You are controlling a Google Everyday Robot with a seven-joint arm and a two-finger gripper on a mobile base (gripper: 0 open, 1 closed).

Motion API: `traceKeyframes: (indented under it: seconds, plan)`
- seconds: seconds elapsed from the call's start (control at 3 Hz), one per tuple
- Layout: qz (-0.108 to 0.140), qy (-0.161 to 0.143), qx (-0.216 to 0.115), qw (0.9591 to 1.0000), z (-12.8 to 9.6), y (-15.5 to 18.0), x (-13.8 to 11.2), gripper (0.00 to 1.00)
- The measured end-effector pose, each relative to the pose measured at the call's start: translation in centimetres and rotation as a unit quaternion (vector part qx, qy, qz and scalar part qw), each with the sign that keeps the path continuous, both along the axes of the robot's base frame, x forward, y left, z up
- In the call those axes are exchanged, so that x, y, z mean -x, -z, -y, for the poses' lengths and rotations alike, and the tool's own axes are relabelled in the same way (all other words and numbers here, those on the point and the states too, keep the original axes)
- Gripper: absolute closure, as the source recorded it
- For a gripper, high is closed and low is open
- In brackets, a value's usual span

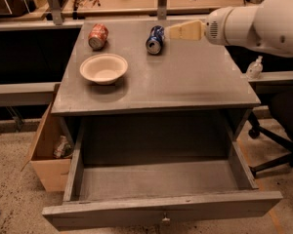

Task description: Place pepsi can into top drawer

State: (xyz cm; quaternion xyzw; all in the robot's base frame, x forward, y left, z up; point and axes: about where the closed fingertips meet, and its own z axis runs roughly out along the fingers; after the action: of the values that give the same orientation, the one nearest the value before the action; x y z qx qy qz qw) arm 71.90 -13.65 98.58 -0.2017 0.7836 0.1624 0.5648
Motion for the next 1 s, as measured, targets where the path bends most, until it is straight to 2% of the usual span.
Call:
traceKeyframes:
  seconds: [0.33, 0.67, 1.0]
  plan:
    - [-0.011, 0.031, -0.019, 0.9993, -2.6, 1.4, -3.0, 0.00]
    - [-0.005, 0.057, -0.018, 0.9982, -4.7, 2.9, -5.2, 0.00]
    - [0.028, 0.068, -0.003, 0.9973, -6.4, 4.2, -7.7, 0.00]
